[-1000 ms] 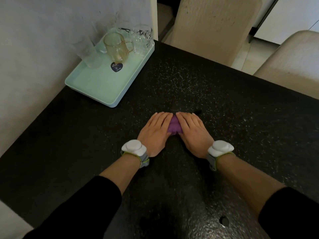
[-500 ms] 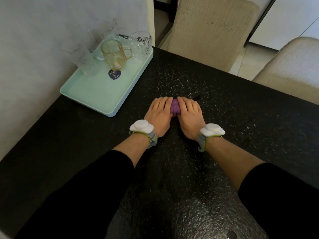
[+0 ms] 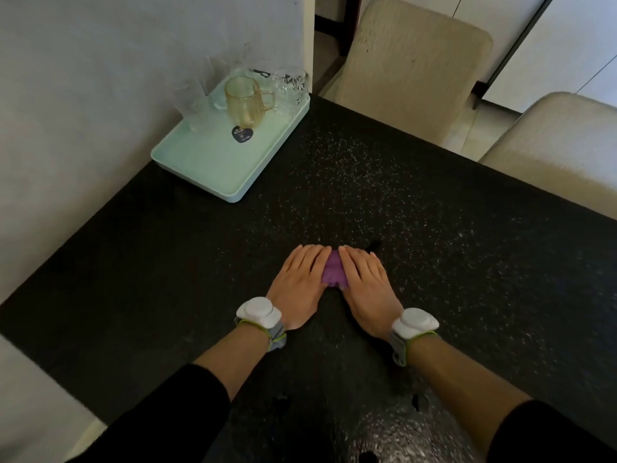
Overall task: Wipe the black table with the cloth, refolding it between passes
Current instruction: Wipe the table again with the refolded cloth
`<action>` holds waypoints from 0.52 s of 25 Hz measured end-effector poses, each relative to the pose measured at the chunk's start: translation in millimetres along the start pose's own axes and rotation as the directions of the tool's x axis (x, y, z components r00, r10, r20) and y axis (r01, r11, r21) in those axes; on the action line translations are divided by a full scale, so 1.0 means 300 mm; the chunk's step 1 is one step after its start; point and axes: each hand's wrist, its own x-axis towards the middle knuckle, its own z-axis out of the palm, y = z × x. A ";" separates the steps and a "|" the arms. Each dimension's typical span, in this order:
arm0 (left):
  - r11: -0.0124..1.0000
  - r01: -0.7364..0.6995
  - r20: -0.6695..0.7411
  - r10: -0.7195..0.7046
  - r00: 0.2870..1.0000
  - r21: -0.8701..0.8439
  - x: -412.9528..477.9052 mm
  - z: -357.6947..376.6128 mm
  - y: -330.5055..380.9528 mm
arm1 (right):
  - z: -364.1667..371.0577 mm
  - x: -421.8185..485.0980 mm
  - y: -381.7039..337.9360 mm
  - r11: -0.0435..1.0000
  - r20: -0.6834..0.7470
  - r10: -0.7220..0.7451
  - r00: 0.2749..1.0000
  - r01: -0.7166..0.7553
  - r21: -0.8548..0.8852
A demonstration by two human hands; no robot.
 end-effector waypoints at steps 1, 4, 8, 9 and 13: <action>1.000 0.003 0.003 -0.003 1.000 0.005 -0.044 0.003 0.009 | 0.004 -0.031 -0.018 1.000 0.021 -0.006 1.000 0.006 0.000; 1.000 0.008 0.013 -0.008 1.000 0.020 -0.176 0.013 0.042 | 0.015 -0.144 -0.081 0.999 0.073 -0.041 0.996 0.042 -0.016; 0.999 -0.010 0.005 0.010 1.000 0.040 -0.224 0.021 0.086 | 0.030 -0.235 -0.099 0.999 0.033 -0.020 0.999 0.021 -0.039; 0.999 -0.028 0.015 0.028 1.000 0.041 -0.203 0.029 0.115 | 0.031 -0.254 -0.073 0.999 0.019 0.007 1.000 -0.007 -0.032; 0.997 -0.062 0.039 0.061 0.997 0.034 -0.100 0.058 0.227 | 0.002 -0.304 0.052 0.997 -0.012 0.067 0.998 -0.067 -0.039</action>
